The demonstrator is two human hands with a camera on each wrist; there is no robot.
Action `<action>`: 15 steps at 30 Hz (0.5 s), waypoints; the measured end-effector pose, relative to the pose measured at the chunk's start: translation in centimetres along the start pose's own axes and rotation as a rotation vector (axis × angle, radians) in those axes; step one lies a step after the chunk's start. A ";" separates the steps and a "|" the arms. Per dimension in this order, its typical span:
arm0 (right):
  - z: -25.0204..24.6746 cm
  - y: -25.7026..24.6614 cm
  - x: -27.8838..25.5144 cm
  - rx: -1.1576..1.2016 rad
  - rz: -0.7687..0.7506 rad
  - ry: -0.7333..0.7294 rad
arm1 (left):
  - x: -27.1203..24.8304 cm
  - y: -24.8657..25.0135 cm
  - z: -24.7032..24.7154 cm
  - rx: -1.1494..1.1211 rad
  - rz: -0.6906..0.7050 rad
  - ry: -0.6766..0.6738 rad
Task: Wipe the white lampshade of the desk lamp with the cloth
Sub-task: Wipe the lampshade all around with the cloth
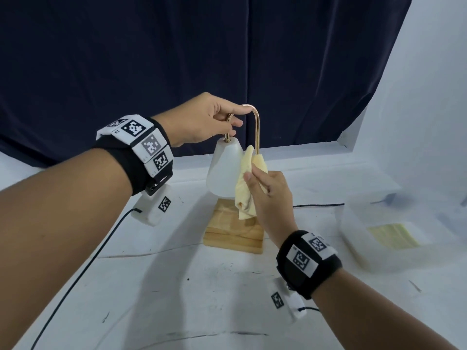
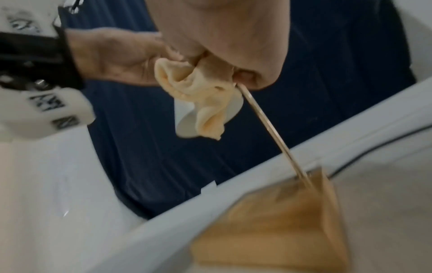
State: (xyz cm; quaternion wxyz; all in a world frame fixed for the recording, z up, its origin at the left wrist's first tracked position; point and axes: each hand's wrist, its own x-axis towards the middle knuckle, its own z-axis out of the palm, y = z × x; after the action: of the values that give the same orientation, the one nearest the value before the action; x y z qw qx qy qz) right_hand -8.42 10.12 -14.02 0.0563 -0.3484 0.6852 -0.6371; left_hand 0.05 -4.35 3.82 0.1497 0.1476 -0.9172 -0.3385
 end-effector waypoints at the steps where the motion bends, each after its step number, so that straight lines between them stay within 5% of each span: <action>1: 0.0 0.5 -0.3 -0.007 0.010 0.021 | 0.1 0.0 -0.2 -0.003 0.002 -0.011; 6: 0.2 1.0 1.1 -0.010 0.070 0.047 | 0.8 -0.5 -0.1 0.000 0.006 -0.025; 15: 1.5 -4.0 3.6 -0.085 -0.218 0.046 | 0.1 -0.5 -0.2 0.061 -0.002 -0.024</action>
State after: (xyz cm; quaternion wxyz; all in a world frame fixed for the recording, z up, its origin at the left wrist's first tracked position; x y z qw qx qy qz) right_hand -8.69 7.10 -9.33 -0.0439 -0.4083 0.6707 -0.6177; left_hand 0.16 -4.87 3.61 0.1336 0.1490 -0.9286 -0.3125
